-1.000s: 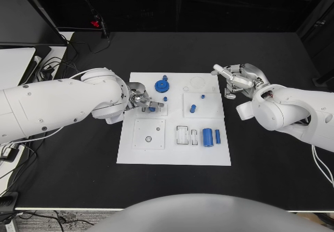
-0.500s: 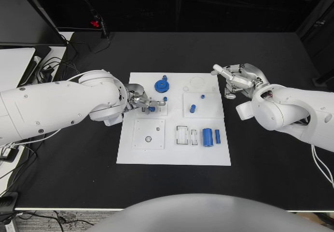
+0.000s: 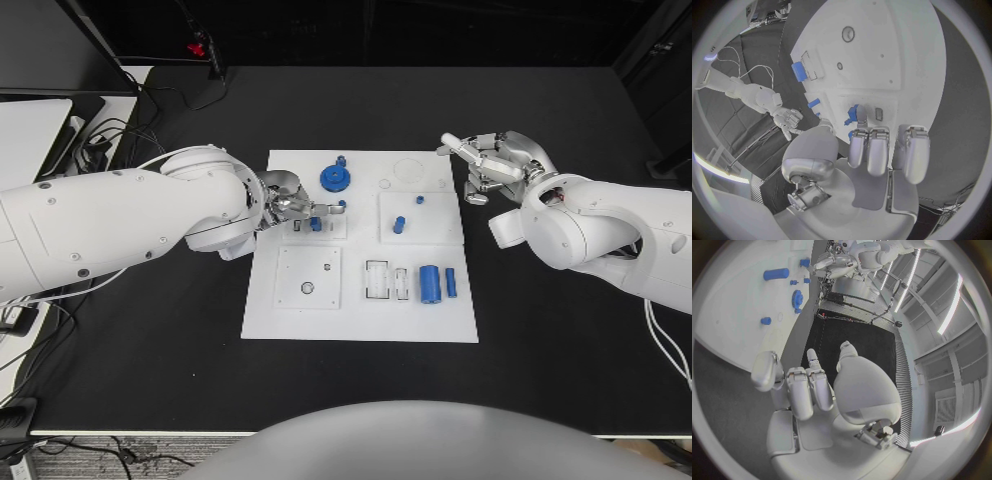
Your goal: Assemble the parts on the task board
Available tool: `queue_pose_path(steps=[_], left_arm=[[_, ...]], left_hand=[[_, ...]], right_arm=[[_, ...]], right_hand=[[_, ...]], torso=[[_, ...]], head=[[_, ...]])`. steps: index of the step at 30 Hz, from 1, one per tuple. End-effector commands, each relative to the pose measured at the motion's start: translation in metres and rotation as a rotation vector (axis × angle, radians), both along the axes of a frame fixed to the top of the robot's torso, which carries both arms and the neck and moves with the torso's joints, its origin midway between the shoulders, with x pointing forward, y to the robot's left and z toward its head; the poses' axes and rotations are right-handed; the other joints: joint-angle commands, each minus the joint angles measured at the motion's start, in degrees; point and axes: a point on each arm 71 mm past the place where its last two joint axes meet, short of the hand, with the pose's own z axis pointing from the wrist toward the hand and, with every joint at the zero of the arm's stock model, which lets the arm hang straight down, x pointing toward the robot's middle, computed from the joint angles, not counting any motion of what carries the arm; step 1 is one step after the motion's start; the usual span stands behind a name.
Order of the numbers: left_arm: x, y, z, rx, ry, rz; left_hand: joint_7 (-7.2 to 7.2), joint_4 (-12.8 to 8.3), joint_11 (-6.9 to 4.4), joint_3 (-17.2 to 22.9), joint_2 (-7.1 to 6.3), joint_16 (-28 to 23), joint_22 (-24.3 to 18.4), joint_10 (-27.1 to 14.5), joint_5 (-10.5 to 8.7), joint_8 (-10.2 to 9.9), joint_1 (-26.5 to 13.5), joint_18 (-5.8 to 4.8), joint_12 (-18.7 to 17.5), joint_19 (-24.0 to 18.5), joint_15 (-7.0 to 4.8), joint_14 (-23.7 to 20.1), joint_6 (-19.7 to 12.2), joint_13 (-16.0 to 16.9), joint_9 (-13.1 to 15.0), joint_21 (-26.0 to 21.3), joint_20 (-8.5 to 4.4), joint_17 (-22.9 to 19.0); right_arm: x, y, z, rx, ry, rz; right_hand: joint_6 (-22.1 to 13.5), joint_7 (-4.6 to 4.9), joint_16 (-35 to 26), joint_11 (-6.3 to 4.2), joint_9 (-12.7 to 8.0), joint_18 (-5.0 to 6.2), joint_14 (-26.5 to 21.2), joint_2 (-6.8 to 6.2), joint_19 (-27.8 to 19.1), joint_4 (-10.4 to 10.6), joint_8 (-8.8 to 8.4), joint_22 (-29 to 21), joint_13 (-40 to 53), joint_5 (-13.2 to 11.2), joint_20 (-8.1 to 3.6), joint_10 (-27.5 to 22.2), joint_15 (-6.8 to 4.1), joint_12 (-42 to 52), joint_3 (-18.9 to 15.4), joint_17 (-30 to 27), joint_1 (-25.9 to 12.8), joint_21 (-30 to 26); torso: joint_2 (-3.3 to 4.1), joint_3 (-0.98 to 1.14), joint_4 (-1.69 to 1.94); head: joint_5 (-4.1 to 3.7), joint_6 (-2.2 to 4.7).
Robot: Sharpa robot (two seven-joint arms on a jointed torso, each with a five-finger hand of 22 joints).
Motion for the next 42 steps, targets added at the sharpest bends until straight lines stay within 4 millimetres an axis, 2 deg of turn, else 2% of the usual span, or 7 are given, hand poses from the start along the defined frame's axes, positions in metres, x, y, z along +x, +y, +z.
queue_pose_path(steps=[1,16,34,35,42], left_arm=[[0.0008,-0.0016,0.0030,-0.034,-0.029,-0.003],[0.0013,0.0059,-0.0016,0.040,0.022,0.028],[0.0030,0.0034,0.0001,0.013,0.000,0.025],[0.0031,0.0032,0.0002,0.011,-0.002,0.024],[0.0035,0.0020,0.0010,-0.001,-0.011,0.020]], left_hand=[[0.05,0.04,-0.08,-0.40,0.64,0.05,15.09,6.28,-0.20,0.31,0.15,-0.36,0.20,5.97,0.07,6.01,-0.55,15.08,0.20,0.18,0.01,15.09],[-0.02,0.00,-0.13,-0.68,1.19,0.05,15.09,6.28,-0.13,1.05,0.83,-0.36,0.20,5.97,0.03,6.01,-0.67,15.08,0.89,0.18,-0.01,15.09],[0.13,-0.13,0.01,-0.68,2.37,0.05,15.09,6.28,1.20,0.98,4.85,-0.36,0.20,5.97,0.04,6.01,-2.02,15.08,1.21,0.18,0.00,15.09],[0.13,-0.11,0.04,-0.66,2.43,0.05,15.09,6.28,2.31,0.92,5.77,-0.36,0.20,5.97,0.04,6.01,-2.15,15.08,1.18,0.18,0.01,15.09],[-0.19,-0.47,-0.26,0.65,1.86,0.05,15.09,6.28,13.50,0.53,15.07,-0.36,0.20,5.97,-0.15,6.01,-2.47,15.08,0.79,0.18,-0.11,15.09]], right_arm=[[0.0002,0.0008,0.0009,0.003,-0.005,0.002],[-0.0004,0.0006,0.0009,0.003,-0.004,0.003],[-0.0002,0.0004,0.0006,0.002,-0.002,0.001],[-0.0001,0.0004,0.0006,0.002,-0.002,0.001],[0.0000,0.0005,0.0005,0.002,-0.001,0.001]], right_hand=[[-0.44,0.02,0.14,0.36,0.06,0.37,5.95,0.50,-0.40,-0.02,0.35,3.11,15.08,0.33,-0.10,5.96,0.42,0.15,-0.33,15.10,-0.11,-0.24],[-0.44,0.02,0.14,0.36,0.06,0.37,5.95,0.50,-0.40,-0.02,0.35,3.11,15.08,0.33,-0.10,5.96,0.42,0.15,-0.33,15.10,-0.11,-0.24],[-0.52,0.02,0.14,0.36,0.08,0.39,5.95,0.59,-0.42,-0.04,0.51,3.10,15.08,0.34,-0.10,5.96,0.42,0.15,-0.38,15.10,-0.07,-0.29],[-0.52,0.02,0.14,0.36,0.08,0.39,5.95,0.60,-0.42,-0.04,0.52,3.10,15.08,0.34,-0.10,5.96,0.42,0.15,-0.38,15.10,-0.07,-0.29],[-0.52,0.02,0.14,0.36,0.08,0.39,5.95,0.60,-0.42,-0.04,0.52,3.10,15.08,0.34,-0.10,5.96,0.42,0.15,-0.38,15.10,-0.07,-0.29]], torso=[[0.00,-0.01,-0.01],[0.02,0.01,-0.01],[-0.01,0.01,0.02],[-0.02,0.01,0.02],[0.00,-0.01,-0.02]], head=[[-0.10,0.00],[-0.06,0.00],[-0.12,0.00],[-0.13,0.00],[-0.11,0.00]])
